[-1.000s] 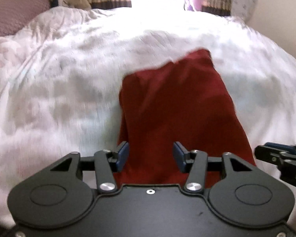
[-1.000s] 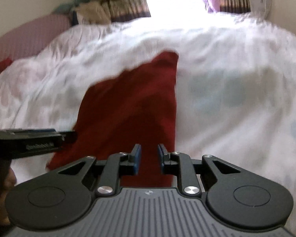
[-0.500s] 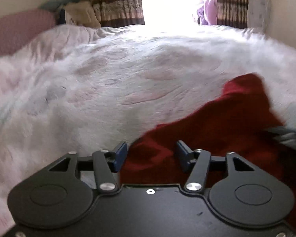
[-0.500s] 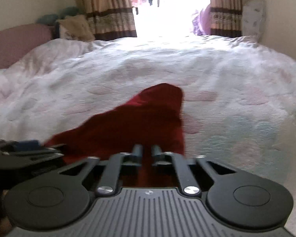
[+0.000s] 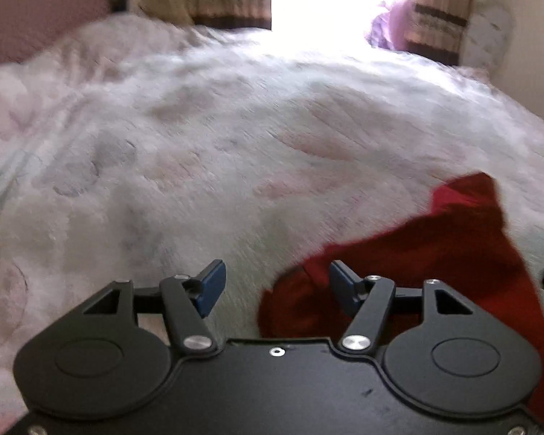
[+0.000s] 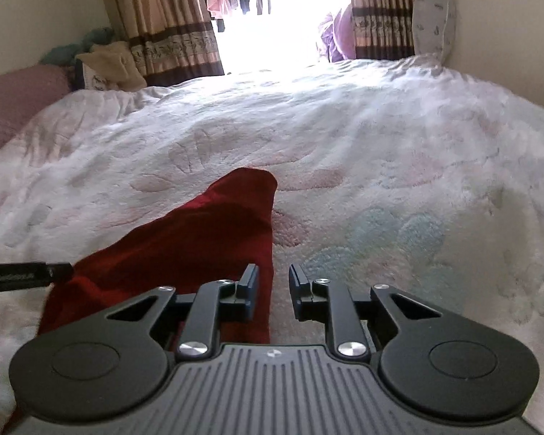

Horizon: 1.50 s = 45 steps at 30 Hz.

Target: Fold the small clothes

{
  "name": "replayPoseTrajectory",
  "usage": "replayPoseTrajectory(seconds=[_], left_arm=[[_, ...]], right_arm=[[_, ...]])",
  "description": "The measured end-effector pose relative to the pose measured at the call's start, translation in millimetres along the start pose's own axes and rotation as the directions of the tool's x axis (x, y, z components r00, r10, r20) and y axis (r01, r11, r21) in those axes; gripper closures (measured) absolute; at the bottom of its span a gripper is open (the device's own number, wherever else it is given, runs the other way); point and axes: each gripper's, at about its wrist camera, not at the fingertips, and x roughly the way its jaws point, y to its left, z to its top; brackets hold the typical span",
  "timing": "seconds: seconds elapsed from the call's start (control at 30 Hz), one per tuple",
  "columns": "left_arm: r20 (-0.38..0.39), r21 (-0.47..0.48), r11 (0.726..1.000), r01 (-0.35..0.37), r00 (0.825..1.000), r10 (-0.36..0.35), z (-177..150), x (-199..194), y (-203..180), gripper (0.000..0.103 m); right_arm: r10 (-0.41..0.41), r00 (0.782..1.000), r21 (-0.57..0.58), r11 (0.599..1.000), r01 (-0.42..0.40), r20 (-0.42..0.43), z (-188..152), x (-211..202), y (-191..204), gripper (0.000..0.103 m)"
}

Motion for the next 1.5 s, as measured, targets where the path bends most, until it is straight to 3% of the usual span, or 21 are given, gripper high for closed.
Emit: replayPoseTrajectory(seconds=[0.07,0.23,0.27,0.3,0.33,0.37,0.4,0.47,0.77,0.93,1.0,1.07,1.13,1.17,1.23,1.3,1.4,1.5], left_arm=[[-0.037,-0.035,0.996,0.08,0.996,-0.081,0.8,-1.8,8.5,0.038],[-0.131,-0.111,0.991,0.073,0.987,-0.088,-3.5,31.0,17.5,0.037],[-0.127,-0.133,0.987,0.088,0.986,-0.105,-5.1,30.5,21.0,0.046],[-0.113,-0.15,0.982,0.112,0.985,-0.129,-6.5,28.8,22.5,0.046],[-0.108,-0.139,0.983,0.12,0.985,-0.135,-6.5,26.8,21.1,0.059],[-0.103,-0.123,0.984,0.129,0.984,-0.142,-5.7,24.3,18.4,0.085],[-0.099,-0.113,0.983,0.147,0.982,-0.159,-4.9,21.5,15.3,0.092],[-0.082,-0.089,0.987,0.135,0.986,-0.143,0.7,16.5,7.5,0.096],[0.045,-0.022,0.997,0.079,0.996,-0.078,26.0,-13.5,-3.2,0.096],[-0.037,0.136,0.991,0.002,0.999,0.003,-7.5,26.3,-15.9,0.091],[0.021,0.218,0.974,-0.06,0.998,0.056,-16.3,18.9,-26.4,0.082],[0.064,0.284,0.949,-0.137,0.99,0.124,-10.9,1.3,-39.4,0.061],[0.135,0.31,0.927,-0.213,0.975,0.179,-6.9,-25.5,-47.6,0.061],[0.157,0.292,0.928,-0.231,0.969,0.192,-5.1,-40.2,-50.3,0.057],[0.171,0.213,0.959,-0.188,0.973,0.153,-8.3,-72.8,-50.0,0.054],[0.152,0.139,0.985,-0.101,0.985,0.079,-24.4,-94.3,-48.4,0.051],[0.041,0.151,0.988,-0.026,0.999,0.02,-59.3,-102.4,-61.1,0.051],[-0.132,0.23,0.971,-0.072,0.986,0.104,-103.7,-93.7,-74.3,0.05]], right_arm=[[0.02,1.0,0.044,0.999,-0.02,-0.011,-1.7,-1.9,-5.9,0.076],[0.028,0.998,0.033,0.999,-0.027,-0.047,-5.6,5.0,-2.1,0.076],[0.025,0.999,0.025,0.999,-0.024,-0.045,-5.4,3.8,-0.5,0.076],[0.02,0.999,0.016,1.0,-0.019,-0.044,-5.2,4.1,1.5,0.076],[0.019,0.999,0.01,1.0,-0.018,-0.043,-5.2,4.6,2.8,0.076],[0.018,0.999,0.007,1.0,-0.018,-0.047,-5.0,6.2,4.5,0.076],[0.015,0.999,0.007,1.0,-0.014,-0.05,-4.6,7.4,5.7,0.076],[0.005,0.999,0.014,1.0,-0.004,-0.054,-3.8,7.9,7.7,0.076],[-0.002,0.996,-0.006,1.0,0.001,-0.084,0.0,9.8,12.6,0.076],[0.005,0.994,-0.035,0.999,-0.009,-0.108,3.2,7.9,16.8,0.076],[0.014,0.994,-0.055,0.998,-0.02,-0.112,6.1,2.8,17.9,0.076],[0.032,0.992,-0.066,0.997,-0.04,-0.119,7.8,-2.5,18.2,0.076],[0.053,0.992,-0.066,0.996,-0.061,-0.119,7.5,-9.3,19.2,0.076],[0.058,0.992,-0.065,0.996,-0.066,-0.111,6.6,-14.4,20.4,0.076],[0.074,0.993,-0.06,0.995,-0.08,-0.092,3.8,-21.9,22.8,0.076],[0.098,0.991,-0.06,0.993,-0.104,-0.096,-2.9,-26.1,26.9,0.076],[0.13,0.978,-0.095,0.985,-0.147,-0.164,-24.7,-30.4,35.5,0.076],[0.112,0.976,-0.168,0.975,-0.145,-0.189,-52.2,-49.5,35.4,0.075]])
